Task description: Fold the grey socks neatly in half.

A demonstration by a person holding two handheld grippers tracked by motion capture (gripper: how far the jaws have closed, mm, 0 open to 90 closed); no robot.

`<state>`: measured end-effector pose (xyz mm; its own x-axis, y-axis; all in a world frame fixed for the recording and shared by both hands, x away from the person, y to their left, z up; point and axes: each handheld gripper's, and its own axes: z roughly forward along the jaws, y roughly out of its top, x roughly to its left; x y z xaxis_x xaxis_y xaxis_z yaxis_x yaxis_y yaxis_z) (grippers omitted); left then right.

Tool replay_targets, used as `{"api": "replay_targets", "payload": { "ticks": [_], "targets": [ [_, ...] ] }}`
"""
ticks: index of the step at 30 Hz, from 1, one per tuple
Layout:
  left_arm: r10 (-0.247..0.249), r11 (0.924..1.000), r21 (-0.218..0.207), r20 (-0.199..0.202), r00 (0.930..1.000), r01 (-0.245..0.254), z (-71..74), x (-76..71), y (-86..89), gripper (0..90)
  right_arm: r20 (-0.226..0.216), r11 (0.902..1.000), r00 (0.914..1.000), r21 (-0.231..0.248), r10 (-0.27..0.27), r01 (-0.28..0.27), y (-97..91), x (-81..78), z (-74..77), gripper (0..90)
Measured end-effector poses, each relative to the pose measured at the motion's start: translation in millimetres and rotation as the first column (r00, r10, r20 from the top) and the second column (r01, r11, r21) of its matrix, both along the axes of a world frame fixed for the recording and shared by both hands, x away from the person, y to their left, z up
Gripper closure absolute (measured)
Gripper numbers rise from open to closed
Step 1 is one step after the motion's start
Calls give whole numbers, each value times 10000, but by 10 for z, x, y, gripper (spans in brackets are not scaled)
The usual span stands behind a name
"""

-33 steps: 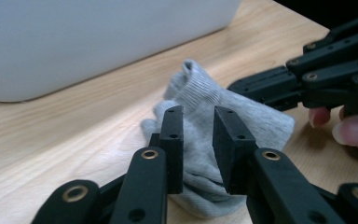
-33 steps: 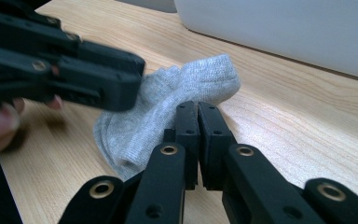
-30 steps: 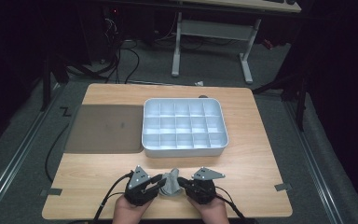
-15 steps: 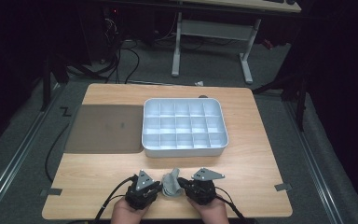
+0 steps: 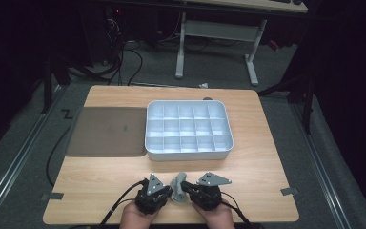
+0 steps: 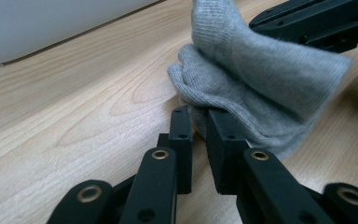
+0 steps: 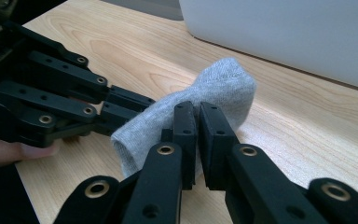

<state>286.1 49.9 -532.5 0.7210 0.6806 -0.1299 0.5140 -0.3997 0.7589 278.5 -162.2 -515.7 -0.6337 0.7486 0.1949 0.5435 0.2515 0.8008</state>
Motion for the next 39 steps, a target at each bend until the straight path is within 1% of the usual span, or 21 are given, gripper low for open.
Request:
{"api": "replay_targets", "payload": {
  "ticks": [4, 5, 7, 8, 10, 16, 19, 26, 29, 31, 34, 35, 39],
  "targets": [
    [-75, 10000, -45, 12, 10000, 75, -4, 31, -78, 820, -2, 10000, 10000, -2, -37, 37, -4, -5, 3, 863],
    [-149, 9999, 17, 66, 9999, 149, -1, 41, -107, 825, -3, 10000, 10000, -15, -48, 48, -8, -1, 0, 863],
    [-182, 9998, 37, 109, 9998, 182, 2, 51, -135, 831, 43, 9999, 9999, -71, -142, 142, -28, 17, -12, 862],
    [-269, 9996, 62, 195, 9994, 267, 14, 71, -182, 833, 11, 9997, 9997, -75, -240, 240, -52, 29, -19, 862],
    [-332, 9994, 59, 242, 9992, 330, 21, 79, -208, 833, -38, 9994, 9993, -26, -359, 359, -90, 43, -24, 861],
    [-528, 9985, 124, 316, 9981, 525, -1, 51, -268, 826, -24, 9987, 9988, 157, -482, 482, -156, 47, 11, 854],
    [-702, 9971, 329, 404, 9967, 689, -14, 14, -315, 817, -4, 9986, 9989, 243, -461, 461, -167, 35, 28, 854],
    [-724, 9967, 395, 445, 9964, 706, -11, 9, -331, 812, 28, 9990, 9992, 208, -402, 402, -163, 0, 37, 850],
    [-755, 9964, 422, 453, 9961, 736, -10, 9, -335, 814, 66, 9995, 9995, 77, -323, 323, -150, -9, 18, 850],
    [-773, 9963, 424, 447, 9960, 754, -10, 12, -329, 814, -49, 9994, 9994, -29, -354, 354, -152, -4, -45, 859],
    [-792, 9961, 414, 408, 9960, 775, -9, 16, -318, 812, -129, 9993, 9993, -139, -349, 347, -165, 8, -72, 872],
    [-736, 9967, 368, 375, 9966, 722, -9, 23, -300, 803, -231, 9992, 9990, -138, -372, 369, -186, 15, -103, 882],
    [-624, 9979, 212, 327, 9975, 618, -3, 35, -254, 797, -170, 9994, 9994, -154, -300, 297, -189, 1, -115, 886]
  ]
}}
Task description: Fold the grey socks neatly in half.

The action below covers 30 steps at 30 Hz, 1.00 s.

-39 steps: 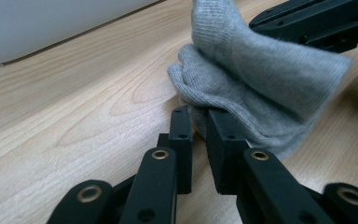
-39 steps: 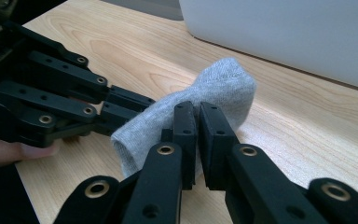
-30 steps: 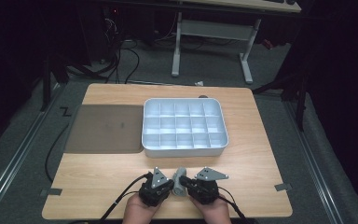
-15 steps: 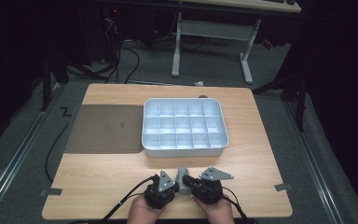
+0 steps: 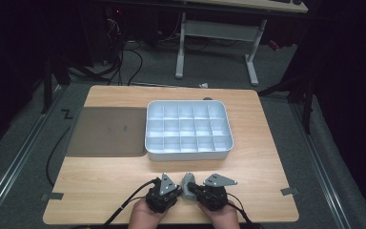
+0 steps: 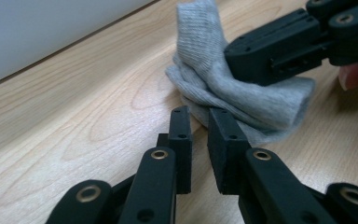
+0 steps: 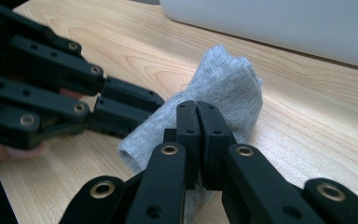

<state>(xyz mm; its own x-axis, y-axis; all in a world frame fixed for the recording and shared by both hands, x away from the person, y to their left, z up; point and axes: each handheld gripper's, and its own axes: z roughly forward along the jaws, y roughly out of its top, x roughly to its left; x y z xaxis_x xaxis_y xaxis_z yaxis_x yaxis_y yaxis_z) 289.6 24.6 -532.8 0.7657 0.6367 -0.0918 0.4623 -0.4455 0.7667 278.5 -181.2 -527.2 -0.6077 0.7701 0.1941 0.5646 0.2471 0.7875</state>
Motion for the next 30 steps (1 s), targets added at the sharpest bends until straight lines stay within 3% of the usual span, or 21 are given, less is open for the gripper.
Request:
{"api": "replay_targets", "payload": {
  "ticks": [2, 5, 10, 14, 22, 30],
  "targets": [
    [68, 9999, -101, -3, 10000, -68, 14, 2, 26, 796, 68, 9999, 10000, -104, 5, -4, 16, -15, 0, 887],
    [242, 9978, -617, 57, 9997, -238, 90, 1, 96, 796, 158, 9999, 9999, -147, 44, -42, 16, -18, -5, 887],
    [72, 9931, -1175, 389, 9992, -25, 189, -65, 60, 820, 215, 9998, 9997, -175, 77, -74, 21, -24, -10, 887],
    [48, 9923, -1235, 564, 9984, 22, 183, -96, 12, 839, 16, 9998, 9999, 130, 149, -149, 21, -24, -21, 887],
    [195, 9906, -1362, 625, 9979, -108, 163, -88, -14, 854, -39, 9994, 9998, 300, 190, -189, 22, -33, -32, 886],
    [184, 9941, -1078, 672, 9976, -110, 108, -80, -26, 876, -74, 9991, 9997, 364, 220, -217, 27, -42, -36, 886]
  ]
}}
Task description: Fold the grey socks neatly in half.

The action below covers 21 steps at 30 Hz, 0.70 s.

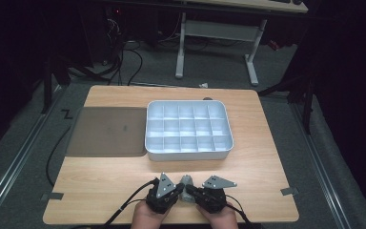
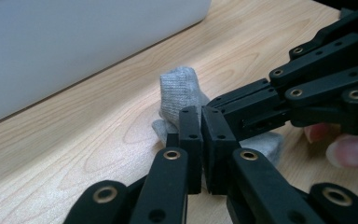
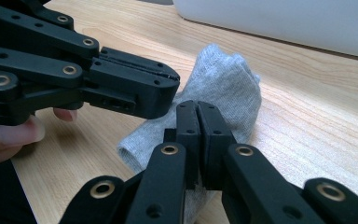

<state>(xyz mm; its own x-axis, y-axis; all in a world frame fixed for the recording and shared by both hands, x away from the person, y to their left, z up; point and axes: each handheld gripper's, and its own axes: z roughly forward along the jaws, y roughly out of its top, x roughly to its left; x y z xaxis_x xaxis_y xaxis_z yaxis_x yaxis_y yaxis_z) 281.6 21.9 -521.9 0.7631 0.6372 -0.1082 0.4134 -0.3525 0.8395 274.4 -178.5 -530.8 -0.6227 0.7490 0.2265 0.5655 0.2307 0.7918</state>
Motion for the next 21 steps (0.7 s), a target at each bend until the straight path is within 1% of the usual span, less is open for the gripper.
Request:
{"api": "replay_targets", "payload": {
  "ticks": [9, 12, 17, 21],
  "targets": [
    [-21, 9999, 150, -30, 10000, 22, -44, 0, 5, 885, -62, 10000, 10000, 27, -28, 28, -3, -1, 2, 876],
    [-8, 9999, 146, -35, 10000, 9, -41, -6, 9, 883, -54, 10000, 10000, 44, 18, -18, -2, 5, 25, 840],
    [-17, 10000, 77, -41, 10000, 17, -32, -13, 9, 873, -58, 9999, 9999, 75, -106, 107, -24, 13, 50, 833],
    [-9, 9999, 140, 64, 10000, 8, -29, -22, 7, 870, -14, 9998, 9999, 103, -172, 172, -45, 15, 67, 826]
  ]
}}
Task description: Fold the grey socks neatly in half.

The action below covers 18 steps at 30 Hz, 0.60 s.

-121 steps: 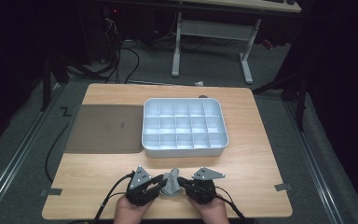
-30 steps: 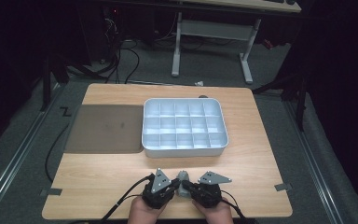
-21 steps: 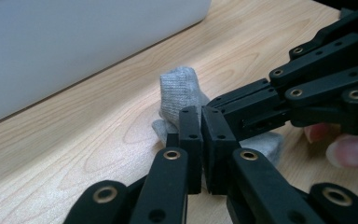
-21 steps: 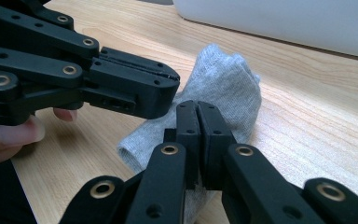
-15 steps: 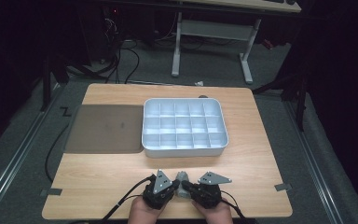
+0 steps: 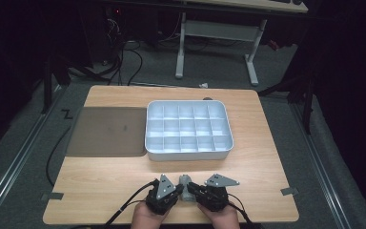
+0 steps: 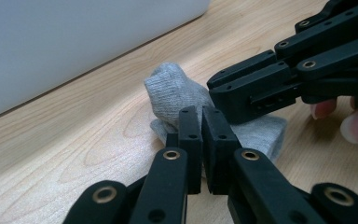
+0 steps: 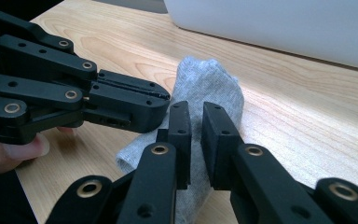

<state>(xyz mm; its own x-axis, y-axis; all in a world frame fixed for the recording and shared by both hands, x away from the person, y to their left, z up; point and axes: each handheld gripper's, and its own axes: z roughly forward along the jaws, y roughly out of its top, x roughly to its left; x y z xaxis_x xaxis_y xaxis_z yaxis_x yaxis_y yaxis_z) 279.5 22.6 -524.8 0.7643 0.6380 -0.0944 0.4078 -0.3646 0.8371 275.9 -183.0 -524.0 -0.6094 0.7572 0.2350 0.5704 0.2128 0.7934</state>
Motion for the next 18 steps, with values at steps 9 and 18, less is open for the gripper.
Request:
{"api": "replay_targets", "payload": {
  "ticks": [9, 18],
  "targets": [
    [13, 10000, -21, -3, 10000, -13, 4, -3, 1, 864, 229, 9998, 9997, 176, -127, 123, -49, -3, 82, 802],
    [-16, 10000, -45, -12, 10000, 16, 2, -14, -1, 861, -297, 9979, 9992, 568, -280, 296, -93, -8, 90, 636]
  ]
}}
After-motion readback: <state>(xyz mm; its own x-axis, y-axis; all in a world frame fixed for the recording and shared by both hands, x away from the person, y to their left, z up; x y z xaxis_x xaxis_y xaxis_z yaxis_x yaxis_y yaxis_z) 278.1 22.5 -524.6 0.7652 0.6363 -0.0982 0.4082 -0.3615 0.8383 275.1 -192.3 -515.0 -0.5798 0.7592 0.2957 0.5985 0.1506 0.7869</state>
